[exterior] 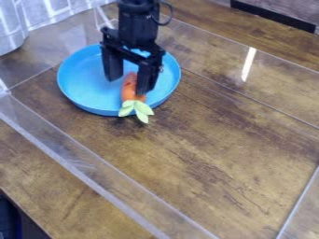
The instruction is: Remove the carrot from inside the blue tray and put it on the table
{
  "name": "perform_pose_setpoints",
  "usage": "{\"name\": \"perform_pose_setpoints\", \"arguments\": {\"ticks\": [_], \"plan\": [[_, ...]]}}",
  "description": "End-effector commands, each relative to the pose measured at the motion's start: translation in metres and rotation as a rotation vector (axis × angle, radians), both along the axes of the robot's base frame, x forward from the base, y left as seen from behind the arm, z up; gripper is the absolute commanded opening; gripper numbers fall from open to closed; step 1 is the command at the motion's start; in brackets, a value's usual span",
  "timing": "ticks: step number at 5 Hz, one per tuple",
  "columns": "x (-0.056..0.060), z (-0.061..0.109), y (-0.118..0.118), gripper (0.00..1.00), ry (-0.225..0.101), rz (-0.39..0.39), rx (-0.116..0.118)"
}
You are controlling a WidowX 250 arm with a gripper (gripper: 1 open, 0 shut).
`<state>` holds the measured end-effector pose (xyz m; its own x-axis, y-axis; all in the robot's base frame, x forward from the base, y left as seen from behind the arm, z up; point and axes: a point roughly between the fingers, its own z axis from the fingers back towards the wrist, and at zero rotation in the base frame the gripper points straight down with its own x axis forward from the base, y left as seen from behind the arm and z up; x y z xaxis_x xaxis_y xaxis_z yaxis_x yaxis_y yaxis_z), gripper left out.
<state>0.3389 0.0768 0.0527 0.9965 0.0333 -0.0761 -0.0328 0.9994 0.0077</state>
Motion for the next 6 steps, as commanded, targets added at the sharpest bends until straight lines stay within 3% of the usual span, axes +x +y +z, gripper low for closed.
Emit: {"name": "perform_pose_setpoints", "arguments": {"ticks": [1,4,5,6], "plan": [[0.010,0.010,0.012,1.00,-0.063,0.011,0.017],[0.016,-0.002,0.020,1.00,-0.061,0.018,0.034],[0.016,-0.004,0.022,0.00,-0.061,0.019,0.035],[0.014,0.000,0.023,0.00,-0.057,0.022,0.032]]}}
